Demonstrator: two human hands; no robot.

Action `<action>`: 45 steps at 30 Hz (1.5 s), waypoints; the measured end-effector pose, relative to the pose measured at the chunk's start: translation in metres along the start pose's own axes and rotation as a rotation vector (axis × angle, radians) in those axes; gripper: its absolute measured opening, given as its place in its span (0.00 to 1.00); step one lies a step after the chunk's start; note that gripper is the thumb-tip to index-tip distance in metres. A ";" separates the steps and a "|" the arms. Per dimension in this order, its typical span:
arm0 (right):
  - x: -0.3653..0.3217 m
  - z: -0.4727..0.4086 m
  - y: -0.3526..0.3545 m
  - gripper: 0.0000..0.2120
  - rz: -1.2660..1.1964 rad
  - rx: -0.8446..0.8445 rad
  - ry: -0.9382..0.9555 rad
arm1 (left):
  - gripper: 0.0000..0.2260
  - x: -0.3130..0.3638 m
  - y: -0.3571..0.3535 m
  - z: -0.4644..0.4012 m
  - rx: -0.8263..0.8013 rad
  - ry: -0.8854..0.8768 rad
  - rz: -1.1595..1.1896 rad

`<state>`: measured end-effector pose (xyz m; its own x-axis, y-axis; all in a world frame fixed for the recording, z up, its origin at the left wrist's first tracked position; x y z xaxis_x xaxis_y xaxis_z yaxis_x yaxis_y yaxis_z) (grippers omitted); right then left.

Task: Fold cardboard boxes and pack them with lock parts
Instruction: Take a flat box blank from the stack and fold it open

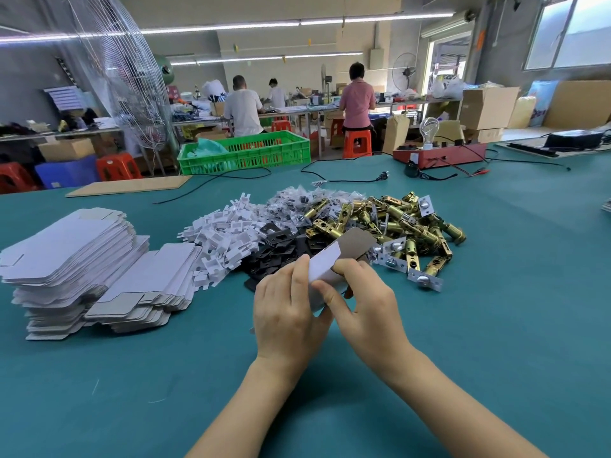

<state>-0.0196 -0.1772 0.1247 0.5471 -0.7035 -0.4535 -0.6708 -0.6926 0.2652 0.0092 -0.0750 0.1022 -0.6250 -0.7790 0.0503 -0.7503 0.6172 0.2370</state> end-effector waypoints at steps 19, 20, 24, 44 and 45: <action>0.045 -0.008 0.006 0.23 -0.162 -0.004 -0.297 | 0.08 -0.038 -0.020 -0.011 -0.134 0.749 0.996; 0.050 -0.003 -0.005 0.20 -0.252 -0.076 -0.363 | 0.08 -0.034 -0.024 -0.010 -0.159 0.766 1.058; 0.063 0.009 -0.015 0.08 -0.359 -0.069 -0.435 | 0.10 -0.019 -0.036 0.005 -0.255 0.805 1.131; 0.060 -0.001 -0.011 0.10 -0.470 0.066 -0.361 | 0.27 -0.030 -0.032 0.004 -0.273 0.745 1.073; 0.058 -0.001 -0.009 0.10 -0.467 0.081 -0.354 | 0.28 -0.028 -0.031 0.003 -0.275 0.711 1.065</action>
<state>0.0186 -0.2125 0.0967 0.6031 -0.2213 -0.7664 -0.4425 -0.8922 -0.0906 0.0491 -0.0724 0.0907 -0.5670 0.1340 0.8127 0.1591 0.9859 -0.0516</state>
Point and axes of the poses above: each hand's wrist, its own z-axis away from the middle knuckle, its own y-axis out of the back of the hand, x = y × z, the point moved 10 cm from there along -z, towards the middle knuckle, and after that the axes turned 4 degrees about x, right-handed, at the moved point
